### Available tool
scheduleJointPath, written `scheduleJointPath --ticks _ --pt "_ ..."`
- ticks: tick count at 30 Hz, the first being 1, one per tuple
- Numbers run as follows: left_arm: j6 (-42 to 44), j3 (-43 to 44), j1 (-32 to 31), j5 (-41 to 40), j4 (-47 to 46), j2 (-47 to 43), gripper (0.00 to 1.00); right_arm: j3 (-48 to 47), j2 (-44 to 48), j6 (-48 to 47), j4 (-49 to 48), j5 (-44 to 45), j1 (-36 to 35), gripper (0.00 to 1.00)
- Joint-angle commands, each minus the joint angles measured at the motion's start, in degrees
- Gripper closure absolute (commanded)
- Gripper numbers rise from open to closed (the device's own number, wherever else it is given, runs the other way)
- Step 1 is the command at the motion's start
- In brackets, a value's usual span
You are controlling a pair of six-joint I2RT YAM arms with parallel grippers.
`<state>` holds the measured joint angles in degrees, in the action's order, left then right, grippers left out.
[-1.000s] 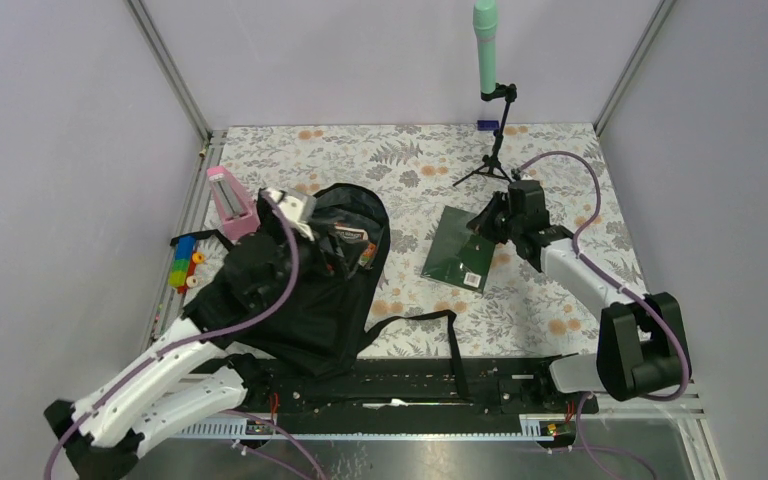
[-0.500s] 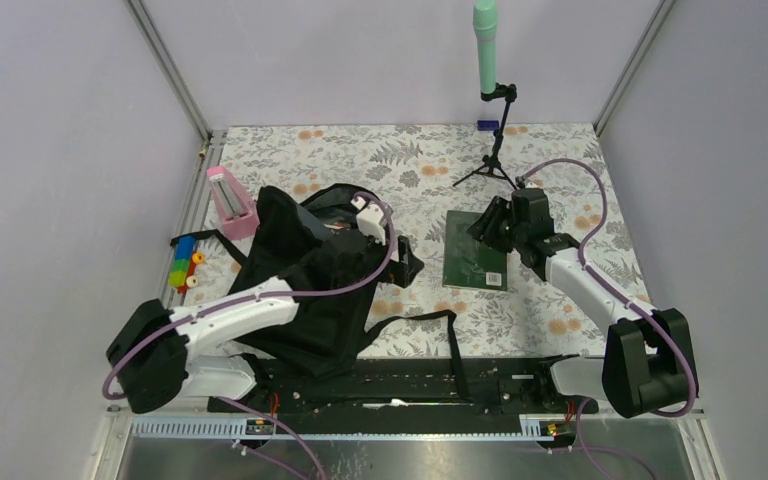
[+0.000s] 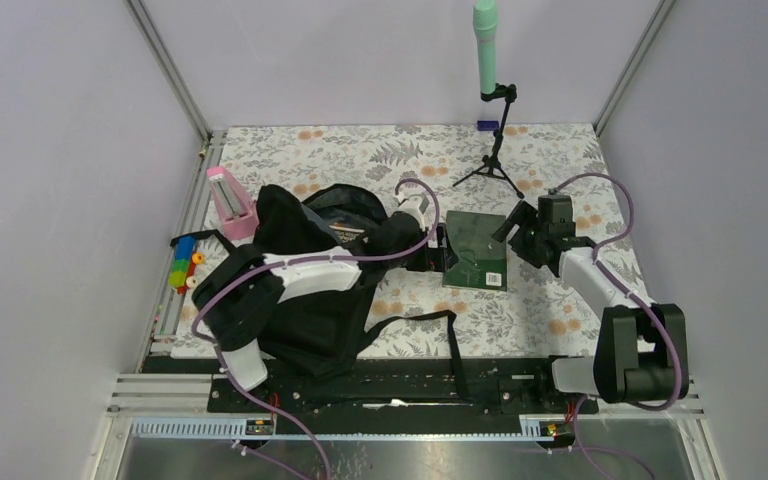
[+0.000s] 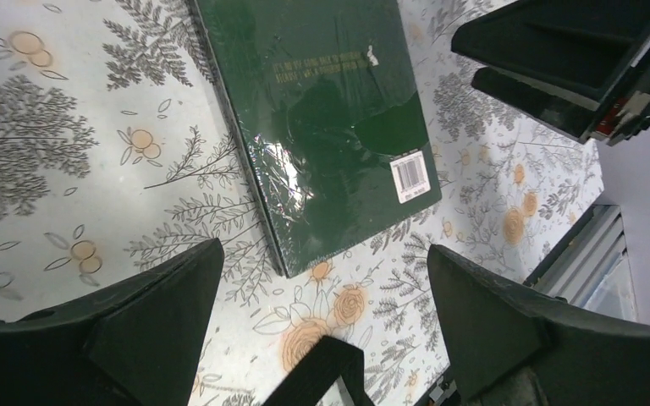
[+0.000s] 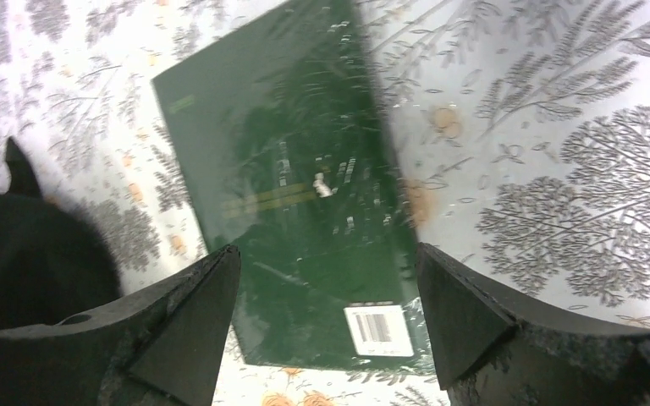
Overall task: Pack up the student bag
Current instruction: Pick up the stationery from the center of the board.
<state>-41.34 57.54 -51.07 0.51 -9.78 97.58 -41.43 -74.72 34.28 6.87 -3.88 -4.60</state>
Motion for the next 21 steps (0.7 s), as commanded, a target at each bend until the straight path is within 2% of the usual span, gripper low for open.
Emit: scheduleJointPath --ticks 1,3,9,13,17,21 --pt "-2.9 6.1 -0.2 2.6 0.4 5.8 0.06 0.5 -4.1 -0.7 1.4 -2.7 3.5 0.16" --pt "-3.1 7.6 -0.2 2.9 1.1 8.5 0.06 0.7 -6.0 -0.6 2.0 -3.1 4.2 0.11" --pt "-5.0 10.4 -0.1 2.7 4.2 15.2 0.07 0.7 -10.8 -1.5 1.5 -8.0 4.2 0.12" --pt "-6.5 9.8 -0.1 6.3 -1.2 17.4 0.09 -0.1 -11.8 -3.1 2.0 -11.7 4.2 0.16" --pt "-7.9 10.3 -0.1 9.5 -5.8 19.8 0.14 -1.4 -14.8 -3.9 1.3 -20.6 4.2 0.17" --pt "-8.8 8.1 -0.1 10.4 -11.9 19.3 0.23 -1.9 -15.4 -5.0 1.5 -25.8 4.2 0.22"
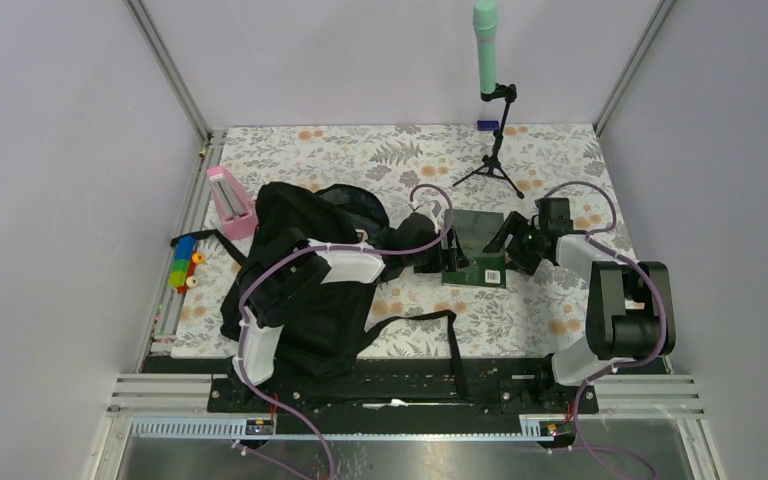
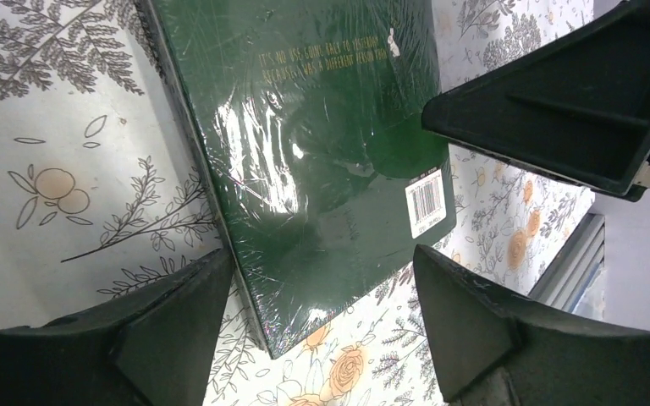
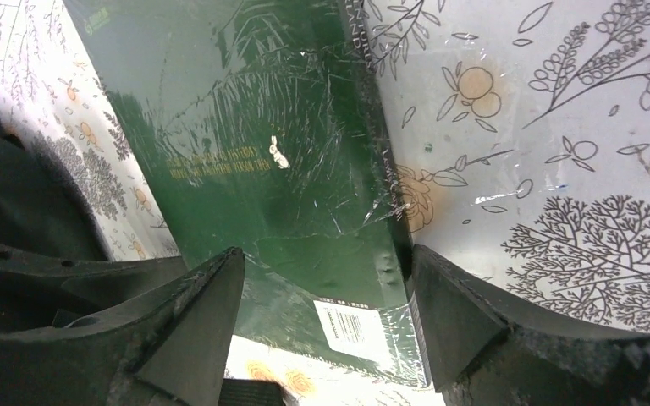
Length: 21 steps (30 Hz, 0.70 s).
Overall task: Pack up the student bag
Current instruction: Pick up the stationery from the center of the board.
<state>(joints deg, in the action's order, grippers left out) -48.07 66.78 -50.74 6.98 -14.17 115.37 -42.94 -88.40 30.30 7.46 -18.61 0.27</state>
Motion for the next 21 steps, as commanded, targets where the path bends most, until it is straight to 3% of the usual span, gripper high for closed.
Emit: scheduleJointPath --ticks 1,8,16,21 --pt "-2.0 -1.9 -0.5 3.9 -9.1 0.8 0.25 -0.3 -1.9 -0.7 0.2 -12.9 -0.6 0.23" --pt "-3.5 -9.9 -0.5 -1.7 -18.4 -10.0 0.40 0.7 -1.7 1.5 -2.0 -19.1 -1.0 0.27" --pt "-6.6 -18.2 -0.6 -4.2 -27.1 -19.4 0.42 0.2 -1.7 2.5 -0.8 -15.6 -6.9 0.27" --pt "-4.3 -19.0 -0.5 -5.8 -24.2 -23.3 0.42 0.6 -3.3 6.8 -4.9 -13.4 -12.6 0.27"
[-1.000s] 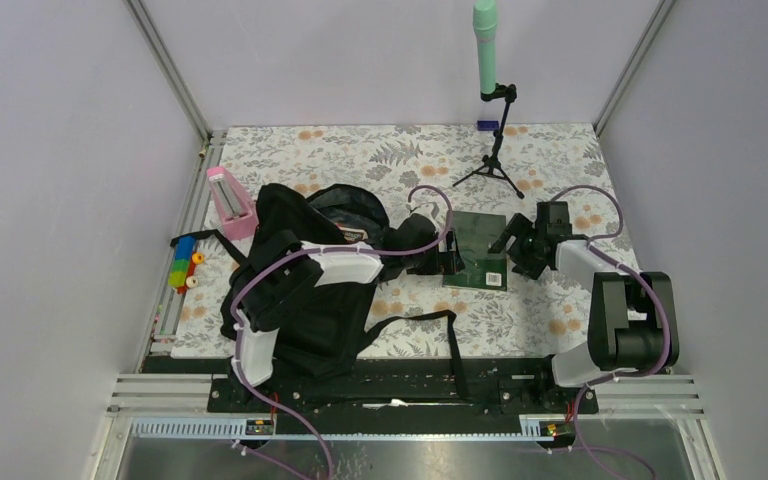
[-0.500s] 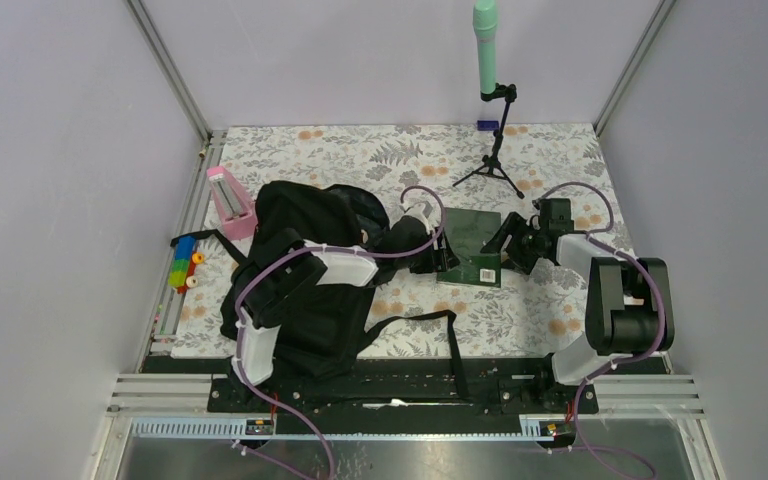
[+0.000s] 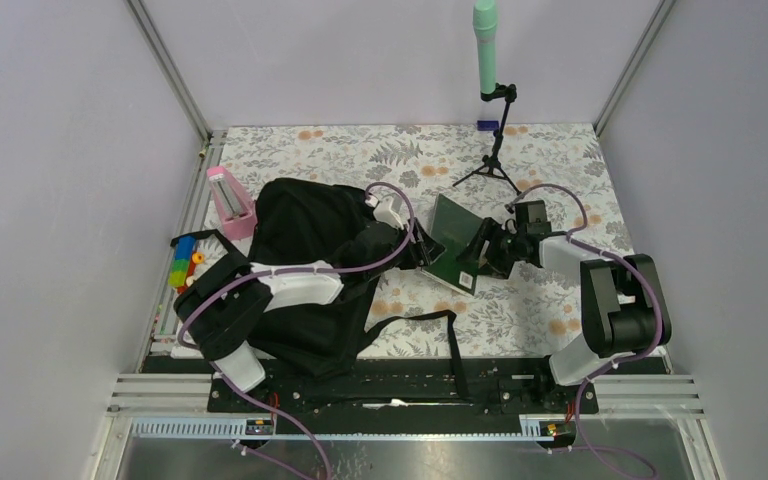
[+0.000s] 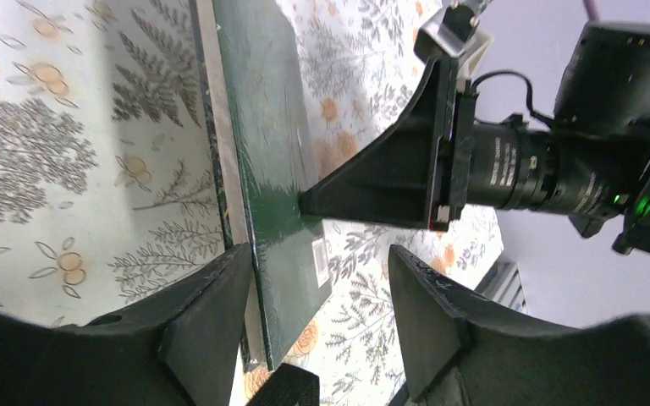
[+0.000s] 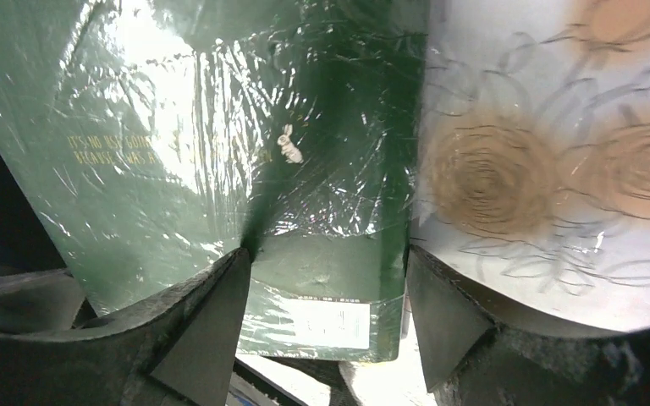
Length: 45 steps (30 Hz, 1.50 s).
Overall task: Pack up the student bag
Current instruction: Pick up the stationery from the center of the board.
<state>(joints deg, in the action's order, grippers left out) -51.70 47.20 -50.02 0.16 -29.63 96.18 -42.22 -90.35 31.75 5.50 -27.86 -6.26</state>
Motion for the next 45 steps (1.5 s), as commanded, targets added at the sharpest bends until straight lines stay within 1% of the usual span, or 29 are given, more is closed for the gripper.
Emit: scheduleJointPath --ticks 1,4,8,12,16,21,26,31,34,36,39,42,45 --pt "-0.1 0.4 -1.3 0.5 -7.9 -4.7 0.42 -0.1 -1.7 6.4 -3.9 -3.9 -8.0 0.27" --pt "1.3 0.0 -1.3 -1.3 -4.2 -6.0 0.42 -0.6 -3.0 9.8 -9.1 -2.6 -12.0 0.27" --pt "1.6 -2.9 -1.3 -1.8 -2.2 -8.1 0.43 -2.1 -7.2 13.1 -14.0 -3.4 -14.9 0.27" --pt "1.3 -7.1 -1.2 -3.8 -1.1 -13.3 0.45 -5.3 -10.8 14.2 -15.3 -3.3 -18.4 0.27" --pt "1.6 -9.6 -1.2 -5.8 2.7 -18.6 0.46 -7.9 -13.6 15.3 -16.9 -3.9 -21.0 0.28" --pt "0.6 -12.4 -1.2 -5.4 4.6 -22.5 0.48 -11.2 -17.0 15.9 -17.9 -4.8 -23.2 0.28" --pt "-0.1 -15.3 -1.2 -8.0 7.0 -25.6 0.48 -14.9 -20.4 16.1 -18.2 -5.9 -25.6 0.28" --pt "1.8 -13.3 -1.3 -14.4 17.3 -26.1 0.47 -17.1 -23.2 16.4 -18.2 -5.9 -26.6 0.29" --pt "3.3 -11.7 -1.2 -16.5 21.9 -26.5 0.45 -17.4 -24.2 16.5 -18.0 -5.6 -26.8 0.29" --pt "3.8 -10.2 -1.2 -18.4 25.9 -27.1 0.42 -17.6 -24.6 16.3 -17.8 -5.5 -26.8 0.29" --pt "5.1 -8.3 -1.4 -21.4 31.6 -28.7 0.34 -17.5 -24.7 16.1 -17.5 -5.0 -27.0 0.29" --pt "6.4 -6.8 -1.3 -23.9 35.2 -30.2 0.31 -17.2 -24.9 16.2 -17.8 -4.9 -27.0 0.29" --pt "6.2 -5.3 -1.3 -23.8 37.4 -30.2 0.29 -17.1 -25.0 16.3 -17.9 -5.0 -27.2 0.29"
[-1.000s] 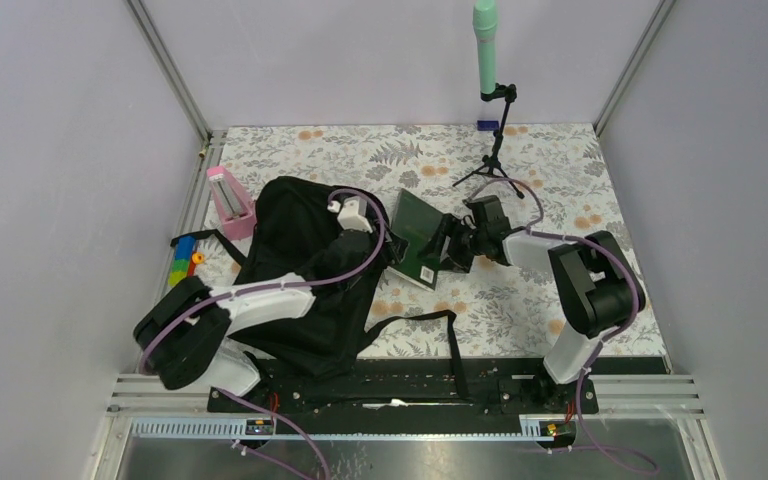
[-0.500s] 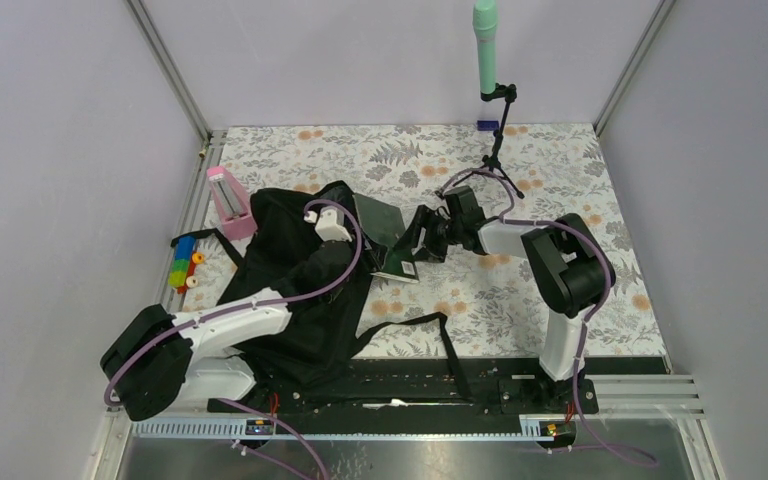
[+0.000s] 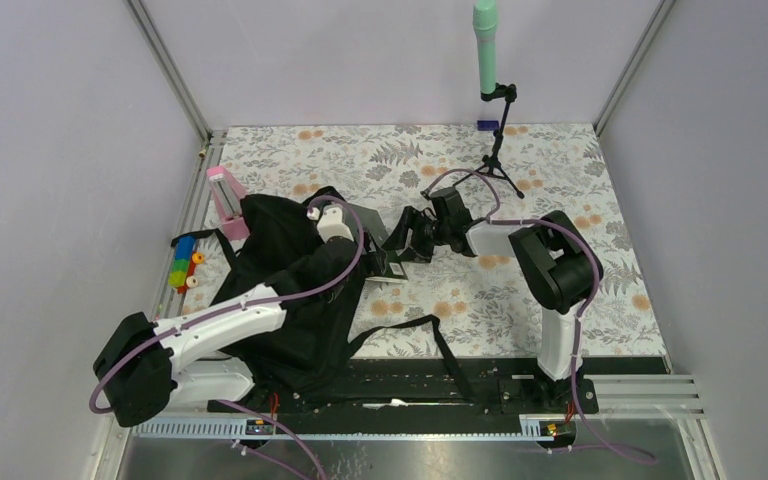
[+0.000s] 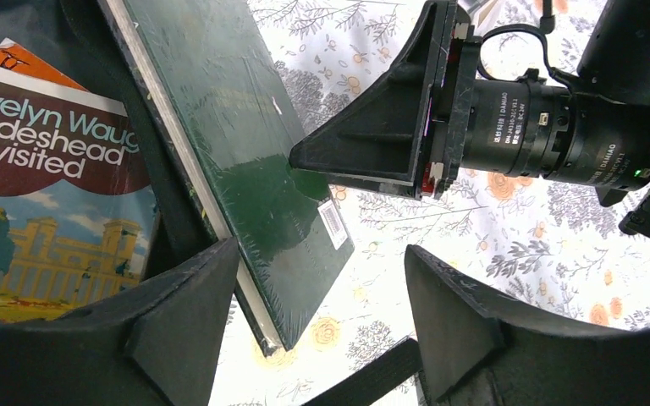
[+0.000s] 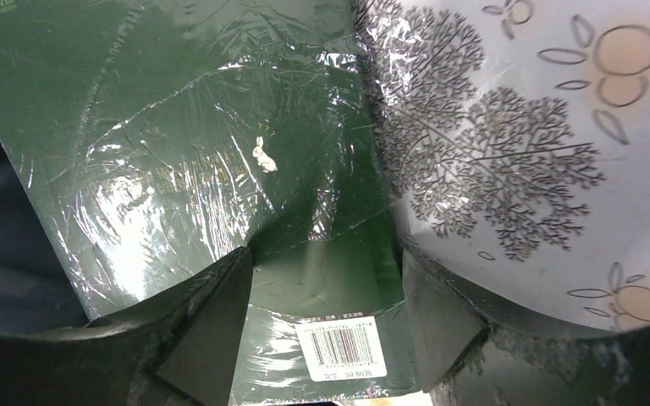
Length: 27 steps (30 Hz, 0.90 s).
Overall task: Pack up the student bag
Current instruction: Pick up the stationery from the center of the board.
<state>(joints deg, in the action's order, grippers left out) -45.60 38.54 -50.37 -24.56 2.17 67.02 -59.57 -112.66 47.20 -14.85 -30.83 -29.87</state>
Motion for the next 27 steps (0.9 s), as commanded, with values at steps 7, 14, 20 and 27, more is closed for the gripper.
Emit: scheduleJointPath --ticks 7,14,20,27 --pt "-6.7 6.6 -1.6 3.1 12.6 -1.7 0.24 0.2 -2.7 0.6 2.6 -1.5 -3.6 0.29" --pt "-8.2 7.9 -3.6 2.0 16.4 -6.6 0.18 -0.5 -3.0 -0.2 3.7 -0.8 -3.7 0.29" --pt "-13.1 8.2 -5.0 2.5 21.5 -8.9 0.15 -0.8 -3.3 -0.3 3.8 -0.5 -3.7 0.29" --pt "-15.7 6.4 -5.5 3.7 22.3 -6.3 0.10 -1.1 -4.2 -0.3 3.7 -0.2 -3.7 0.29"
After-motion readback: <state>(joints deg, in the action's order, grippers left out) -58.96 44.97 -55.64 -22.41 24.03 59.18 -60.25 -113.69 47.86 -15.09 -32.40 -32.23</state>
